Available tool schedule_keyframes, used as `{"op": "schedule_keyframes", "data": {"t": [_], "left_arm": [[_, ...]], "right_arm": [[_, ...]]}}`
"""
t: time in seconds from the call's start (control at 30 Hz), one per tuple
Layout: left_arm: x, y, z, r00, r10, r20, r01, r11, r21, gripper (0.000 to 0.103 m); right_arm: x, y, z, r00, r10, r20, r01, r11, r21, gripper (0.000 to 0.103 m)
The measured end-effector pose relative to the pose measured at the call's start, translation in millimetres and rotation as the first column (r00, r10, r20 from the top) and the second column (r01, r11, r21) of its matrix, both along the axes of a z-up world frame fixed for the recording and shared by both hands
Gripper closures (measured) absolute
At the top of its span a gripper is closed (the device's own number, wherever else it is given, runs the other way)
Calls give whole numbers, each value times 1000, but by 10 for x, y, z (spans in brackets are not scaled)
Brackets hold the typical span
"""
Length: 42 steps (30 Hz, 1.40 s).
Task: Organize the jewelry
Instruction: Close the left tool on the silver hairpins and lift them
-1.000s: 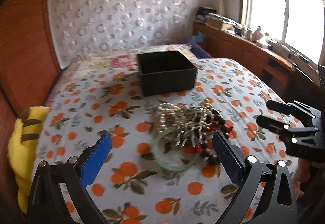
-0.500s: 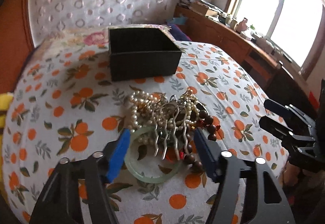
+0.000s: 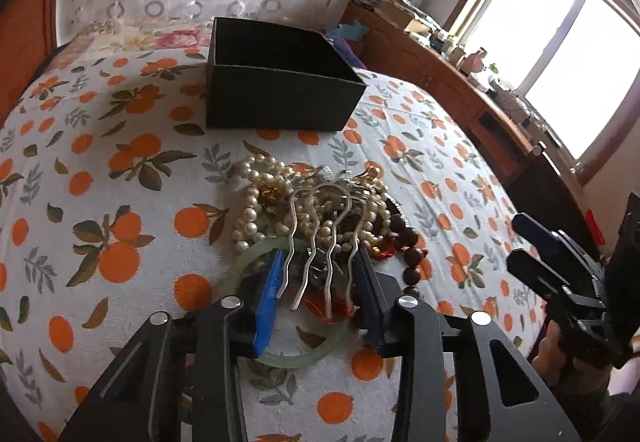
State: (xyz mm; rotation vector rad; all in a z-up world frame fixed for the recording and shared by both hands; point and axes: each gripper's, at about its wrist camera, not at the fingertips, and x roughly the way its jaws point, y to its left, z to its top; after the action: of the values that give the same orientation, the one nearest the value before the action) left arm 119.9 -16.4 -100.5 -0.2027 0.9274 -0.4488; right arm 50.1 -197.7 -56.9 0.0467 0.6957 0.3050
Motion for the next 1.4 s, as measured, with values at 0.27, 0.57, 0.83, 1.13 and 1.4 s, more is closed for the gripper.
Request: {"op": "schedule_keyframes", "data": {"t": [0.27,0.57,0.83,1.13,1.4], "left_arm": [[-75,-35,153,997,10,81,-13,999,36,73],[-185,73,262,992,13,126,-24,996,89,72],[-128,272,316,987,57,149,-68,995,68,72],[-124,239,555,974,64,218,-79,995,61,73],[-93,194,683,968,57,245,-77,994,73,73]], "right_arm": [[-15,54,-5,1000,8,-1,-8,1000,-6,35],[-8,76,-54,1000,14,-6,-14,1000,-9,35],[28,149,-101,999,30,-12,-30,999,-17,35],[156,224,-106,999,44,-16,-45,998,-32,35],[204,326,-124,997,73,-20,-74,996,-45,35]]}}
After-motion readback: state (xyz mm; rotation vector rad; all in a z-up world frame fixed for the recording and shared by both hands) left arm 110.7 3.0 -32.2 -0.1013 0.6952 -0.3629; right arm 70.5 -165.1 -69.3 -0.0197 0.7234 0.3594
